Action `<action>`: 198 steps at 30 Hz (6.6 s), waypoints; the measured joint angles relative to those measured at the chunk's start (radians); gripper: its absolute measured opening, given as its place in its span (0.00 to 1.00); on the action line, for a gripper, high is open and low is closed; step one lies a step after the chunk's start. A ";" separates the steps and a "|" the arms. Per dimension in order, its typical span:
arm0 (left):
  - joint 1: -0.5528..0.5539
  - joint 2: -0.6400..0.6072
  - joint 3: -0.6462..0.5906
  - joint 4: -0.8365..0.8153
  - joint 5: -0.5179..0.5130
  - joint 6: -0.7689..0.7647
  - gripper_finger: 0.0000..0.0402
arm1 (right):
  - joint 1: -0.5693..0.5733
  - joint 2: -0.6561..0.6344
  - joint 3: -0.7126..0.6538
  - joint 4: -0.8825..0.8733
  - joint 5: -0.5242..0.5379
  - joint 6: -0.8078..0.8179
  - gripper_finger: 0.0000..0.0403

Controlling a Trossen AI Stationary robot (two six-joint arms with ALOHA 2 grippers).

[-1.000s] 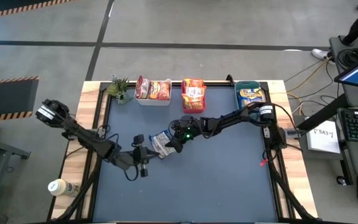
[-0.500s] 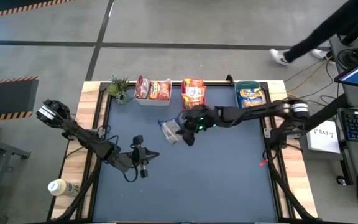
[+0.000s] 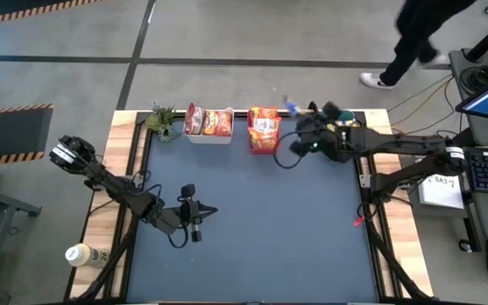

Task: Sort Maruchan noodles
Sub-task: Put the blue noodle pack into the green bin, then return to Home Position

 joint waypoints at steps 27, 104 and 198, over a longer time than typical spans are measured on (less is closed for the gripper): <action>0.000 0.000 0.000 0.000 -0.025 -0.016 0.00 | -0.559 0.211 -0.018 -0.376 -0.102 -0.770 0.30; 0.000 0.003 -0.001 -0.001 -0.023 -0.063 0.00 | -0.594 0.245 -0.024 -0.422 -0.187 -0.639 0.30; 0.005 -0.995 -0.338 -0.149 -0.053 0.284 0.00 | -0.104 -0.787 -0.894 0.815 -0.928 -0.253 0.20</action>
